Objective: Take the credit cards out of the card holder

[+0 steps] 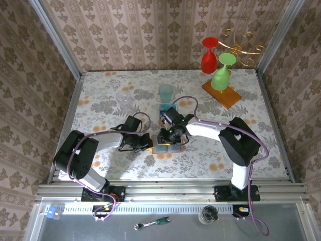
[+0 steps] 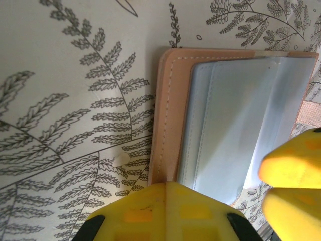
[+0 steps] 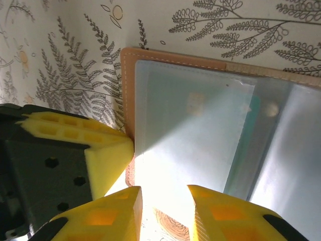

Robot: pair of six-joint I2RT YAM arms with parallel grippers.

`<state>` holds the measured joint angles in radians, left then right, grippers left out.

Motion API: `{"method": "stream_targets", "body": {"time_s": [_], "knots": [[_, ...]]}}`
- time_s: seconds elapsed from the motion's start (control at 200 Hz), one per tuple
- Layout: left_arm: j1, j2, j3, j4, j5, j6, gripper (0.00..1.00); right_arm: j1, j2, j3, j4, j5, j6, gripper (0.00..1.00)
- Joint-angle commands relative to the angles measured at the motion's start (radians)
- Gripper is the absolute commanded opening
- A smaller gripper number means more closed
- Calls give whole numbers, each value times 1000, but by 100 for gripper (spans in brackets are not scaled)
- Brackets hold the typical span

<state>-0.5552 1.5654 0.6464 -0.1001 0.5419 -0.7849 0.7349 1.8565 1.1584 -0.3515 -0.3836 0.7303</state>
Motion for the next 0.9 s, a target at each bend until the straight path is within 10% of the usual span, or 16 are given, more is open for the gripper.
{"method": "stream_targets", "body": {"time_s": [0.0, 0.895], "knots": [[1, 20, 7, -33, -18, 17, 0, 8, 27, 21, 21, -24, 32, 31], [13, 33, 15, -64, -30, 38, 0, -3, 10, -12, -32, 61, 11, 29]]}}
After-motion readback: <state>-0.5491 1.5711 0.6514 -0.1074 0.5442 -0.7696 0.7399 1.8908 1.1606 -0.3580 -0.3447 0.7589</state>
